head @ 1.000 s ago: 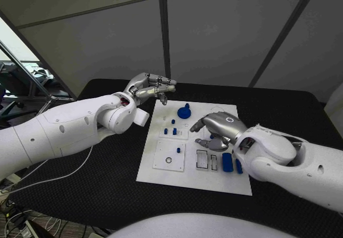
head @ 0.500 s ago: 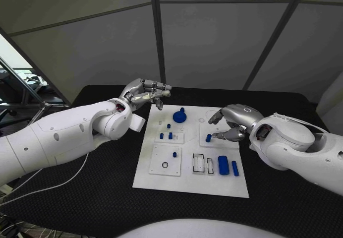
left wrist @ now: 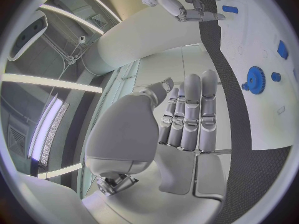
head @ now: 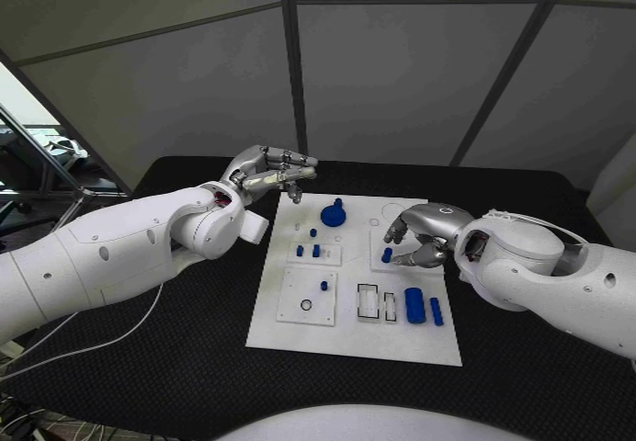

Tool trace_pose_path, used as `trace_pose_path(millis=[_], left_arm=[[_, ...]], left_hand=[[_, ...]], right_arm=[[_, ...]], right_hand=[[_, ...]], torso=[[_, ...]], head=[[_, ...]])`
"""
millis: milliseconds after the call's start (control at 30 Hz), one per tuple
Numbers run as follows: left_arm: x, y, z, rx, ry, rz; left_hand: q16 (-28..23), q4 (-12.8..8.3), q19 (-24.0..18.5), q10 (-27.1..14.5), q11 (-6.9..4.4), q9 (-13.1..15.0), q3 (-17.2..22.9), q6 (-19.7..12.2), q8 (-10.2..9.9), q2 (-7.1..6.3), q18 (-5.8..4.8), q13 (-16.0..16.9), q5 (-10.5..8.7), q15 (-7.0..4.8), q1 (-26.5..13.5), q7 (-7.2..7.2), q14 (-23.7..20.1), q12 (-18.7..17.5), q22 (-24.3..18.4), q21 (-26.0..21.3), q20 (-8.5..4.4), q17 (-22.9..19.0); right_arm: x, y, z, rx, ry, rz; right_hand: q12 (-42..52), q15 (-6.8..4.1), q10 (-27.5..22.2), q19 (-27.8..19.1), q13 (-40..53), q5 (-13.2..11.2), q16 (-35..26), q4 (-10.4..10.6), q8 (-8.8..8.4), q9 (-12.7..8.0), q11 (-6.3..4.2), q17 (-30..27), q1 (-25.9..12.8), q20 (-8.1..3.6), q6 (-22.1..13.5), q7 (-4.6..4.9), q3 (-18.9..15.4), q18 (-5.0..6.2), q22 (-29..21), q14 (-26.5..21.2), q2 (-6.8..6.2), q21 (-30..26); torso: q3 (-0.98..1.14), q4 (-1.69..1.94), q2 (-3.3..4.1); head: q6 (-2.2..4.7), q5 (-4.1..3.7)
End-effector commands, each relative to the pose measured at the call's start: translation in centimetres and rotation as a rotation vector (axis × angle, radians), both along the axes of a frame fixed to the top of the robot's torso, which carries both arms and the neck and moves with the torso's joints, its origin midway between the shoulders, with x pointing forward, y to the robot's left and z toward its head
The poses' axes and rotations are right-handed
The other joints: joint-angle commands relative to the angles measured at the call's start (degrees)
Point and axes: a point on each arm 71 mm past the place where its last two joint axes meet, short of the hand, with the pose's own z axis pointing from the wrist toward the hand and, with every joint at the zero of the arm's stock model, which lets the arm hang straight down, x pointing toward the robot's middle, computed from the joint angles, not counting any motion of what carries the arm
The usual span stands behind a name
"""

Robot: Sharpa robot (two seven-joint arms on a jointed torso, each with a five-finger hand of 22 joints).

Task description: Assemble the parts on the task board

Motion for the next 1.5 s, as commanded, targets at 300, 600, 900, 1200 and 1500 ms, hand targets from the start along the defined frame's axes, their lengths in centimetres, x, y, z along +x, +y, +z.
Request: trace_pose_path(millis=[300,600,900,1200,1500], left_arm=[[0.0,-0.2,0.1,-0.01,-0.001,-0.012],[0.0,-0.2,0.2,-0.01,-0.001,-0.012],[0.0,-0.1,0.1,-0.009,0.0,-0.011],[0.0,0.0,0.1,-0.007,0.002,-0.01],[0.0,0.1,0.1,-0.006,0.004,-0.009]], left_hand=[[-0.38,-0.02,-0.36,-0.43,-0.08,-0.04,-0.32,-0.44,-0.12,0.26,-0.25,-0.08,0.23,0.22,-0.38,-0.04,-0.18,0.34,-0.08,-0.4,0.15,-0.05],[-0.38,-0.02,-0.36,-0.43,-0.08,-0.04,-0.32,-0.44,-0.12,0.26,-0.25,-0.08,0.23,0.22,-0.38,-0.04,-0.18,0.34,-0.08,-0.4,0.15,-0.05],[-0.38,-0.03,-0.36,-0.44,-0.08,-0.04,-0.32,-0.44,-0.11,0.26,-0.25,-0.08,0.23,0.22,-0.36,-0.04,-0.19,0.35,-0.08,-0.4,0.15,-0.06],[-0.39,-0.06,-0.36,-0.47,-0.08,-0.02,-0.35,-0.46,-0.09,0.28,-0.24,-0.09,0.23,0.22,-0.28,-0.03,-0.21,0.42,-0.1,-0.44,0.16,-0.13],[-0.4,-0.1,-0.35,-0.49,-0.08,-0.02,-0.35,-0.48,-0.08,0.31,-0.23,-0.09,0.24,0.22,-0.22,-0.04,-0.22,0.45,-0.11,-0.46,0.16,-0.16]], right_arm=[[0.0,0.8,-0.9,-0.028,0.041,0.033],[0.1,1.4,-0.6,0.025,-0.005,0.037],[0.2,1.5,-0.5,0.039,-0.018,0.034],[0.3,1.4,-0.7,0.016,-0.015,0.026],[0.5,1.4,-1.2,-0.051,0.011,0.023]], right_hand=[[0.9,-1.06,6.66,1.88,-0.24,0.45,1.39,-0.29,0.2,0.31,-1.22,1.88,1.49,-1.12,1.73,1.62,3.36,-0.09,2.54,2.32,1.96,1.88],[0.17,-1.18,8.15,2.65,-0.28,0.2,2.15,0.07,0.24,0.37,-1.37,2.83,1.19,-1.29,2.44,1.73,4.55,-0.37,3.86,2.57,2.02,2.93],[-0.85,-1.07,9.47,2.98,-0.25,0.02,2.59,0.57,0.73,0.61,-1.23,3.27,0.62,-1.27,4.11,1.9,5.52,-0.5,4.49,2.66,1.69,3.44],[-0.98,-1.87,13.65,3.64,0.18,-1.34,3.35,-0.96,2.85,1.49,-2.21,4.13,2.84,-1.87,8.55,1.11,8.48,-0.73,6.01,2.8,3.11,4.66],[-2.24,-2.0,14.66,3.63,0.17,-1.37,3.42,-2.22,2.87,1.57,-2.32,4.11,3.34,-2.14,9.2,1.08,9.72,-0.81,6.41,2.75,2.99,4.99]], torso=[[0.04,-0.03,-0.03],[0.01,-0.07,-0.02],[0.0,-0.09,-0.05],[0.01,-0.1,-0.05],[0.0,-0.06,-0.08]], head=[[0.03,-0.01],[-0.06,0.04],[-0.18,0.1],[-0.31,-0.01],[-0.59,0.02]])
